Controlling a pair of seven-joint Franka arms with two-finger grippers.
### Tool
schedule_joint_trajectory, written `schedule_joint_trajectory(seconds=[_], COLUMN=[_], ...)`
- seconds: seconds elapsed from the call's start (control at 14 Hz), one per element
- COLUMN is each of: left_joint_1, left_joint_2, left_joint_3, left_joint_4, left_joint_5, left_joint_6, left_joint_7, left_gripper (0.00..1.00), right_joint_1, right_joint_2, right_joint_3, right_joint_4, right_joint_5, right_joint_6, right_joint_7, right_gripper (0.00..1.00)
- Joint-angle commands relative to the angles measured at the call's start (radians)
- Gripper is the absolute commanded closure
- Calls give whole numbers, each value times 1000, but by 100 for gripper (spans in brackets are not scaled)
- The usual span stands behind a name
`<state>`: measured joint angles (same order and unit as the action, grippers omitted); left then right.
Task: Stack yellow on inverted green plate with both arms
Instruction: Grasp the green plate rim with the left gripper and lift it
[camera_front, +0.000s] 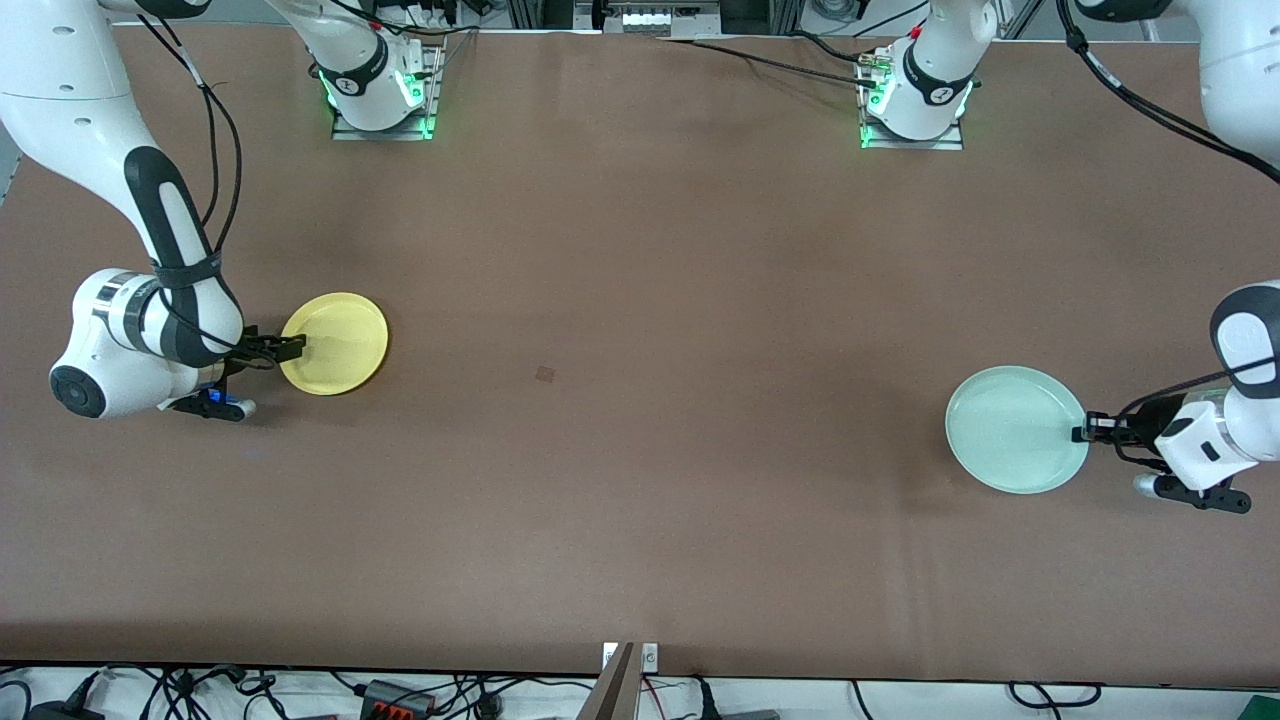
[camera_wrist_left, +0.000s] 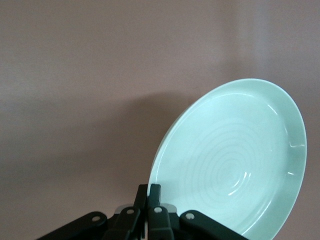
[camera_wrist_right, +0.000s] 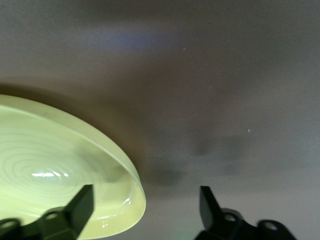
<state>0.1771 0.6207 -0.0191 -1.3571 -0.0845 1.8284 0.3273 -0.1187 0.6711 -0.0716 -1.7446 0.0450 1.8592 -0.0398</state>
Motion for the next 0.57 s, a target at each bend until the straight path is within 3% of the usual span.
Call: schedule_joint_trajectory(seconds=[0.0, 0.07, 0.43, 0.5], left_joint_1=[-100, -143, -391, -437], left_joint_2=[-65, -76, -84, -81], left_joint_3=[4, 4, 5, 5], left_joint_4=[-24, -22, -28, -28], left_joint_5=[159, 236, 570, 604], left_joint_6=[-44, -60, -174, -201], left_joint_7=[-156, -227, -515, -577], left_gripper=[99, 99, 99, 99], right_joint_1=[-15, -13, -7, -6], right_joint_2=[18, 18, 12, 8], right_joint_3=[9, 9, 13, 13], right_joint_4=[5, 5, 10, 14], right_joint_5=[16, 16, 15, 15], right_joint_6=[-2, -3, -17, -18], right_joint_7=[-20, -20, -23, -32], right_gripper=[31, 39, 100, 100])
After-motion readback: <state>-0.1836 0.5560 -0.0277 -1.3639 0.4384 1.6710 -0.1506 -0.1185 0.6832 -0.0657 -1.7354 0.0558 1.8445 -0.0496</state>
